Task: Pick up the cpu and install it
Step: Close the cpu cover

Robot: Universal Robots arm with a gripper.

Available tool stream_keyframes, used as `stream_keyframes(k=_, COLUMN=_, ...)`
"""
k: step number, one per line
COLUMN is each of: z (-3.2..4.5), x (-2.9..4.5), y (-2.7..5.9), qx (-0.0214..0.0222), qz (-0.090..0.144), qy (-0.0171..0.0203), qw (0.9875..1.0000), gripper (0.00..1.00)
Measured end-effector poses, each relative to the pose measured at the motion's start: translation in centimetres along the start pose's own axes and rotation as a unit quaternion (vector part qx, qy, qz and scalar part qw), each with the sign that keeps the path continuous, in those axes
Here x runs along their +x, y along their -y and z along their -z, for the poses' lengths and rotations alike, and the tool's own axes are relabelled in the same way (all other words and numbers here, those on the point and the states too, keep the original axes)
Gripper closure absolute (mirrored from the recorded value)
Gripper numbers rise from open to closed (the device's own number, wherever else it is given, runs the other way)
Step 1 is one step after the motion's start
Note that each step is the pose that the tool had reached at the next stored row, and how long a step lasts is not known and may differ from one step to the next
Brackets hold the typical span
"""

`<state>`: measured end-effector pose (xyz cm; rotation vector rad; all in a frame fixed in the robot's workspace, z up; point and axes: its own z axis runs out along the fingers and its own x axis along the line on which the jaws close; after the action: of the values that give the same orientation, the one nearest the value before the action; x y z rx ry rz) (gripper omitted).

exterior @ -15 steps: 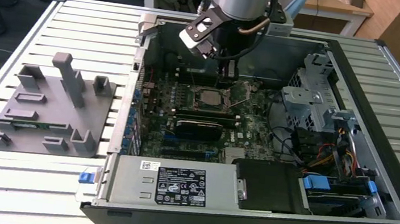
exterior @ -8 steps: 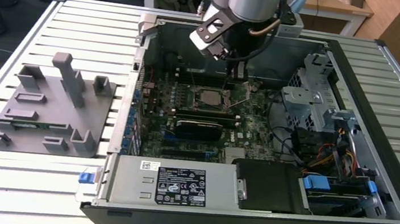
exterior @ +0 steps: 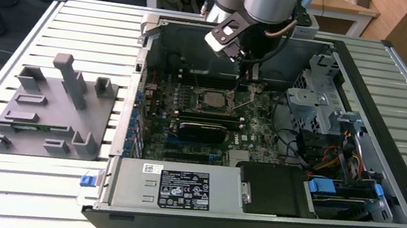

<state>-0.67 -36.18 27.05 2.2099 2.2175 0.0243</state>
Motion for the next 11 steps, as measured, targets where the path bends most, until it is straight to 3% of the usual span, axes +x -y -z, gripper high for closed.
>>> stream_keyframes(k=11, z=-0.41, x=1.12, y=-2.13, qx=0.0016, qz=0.001, qy=0.0000, qw=1.0000, gripper=0.89)
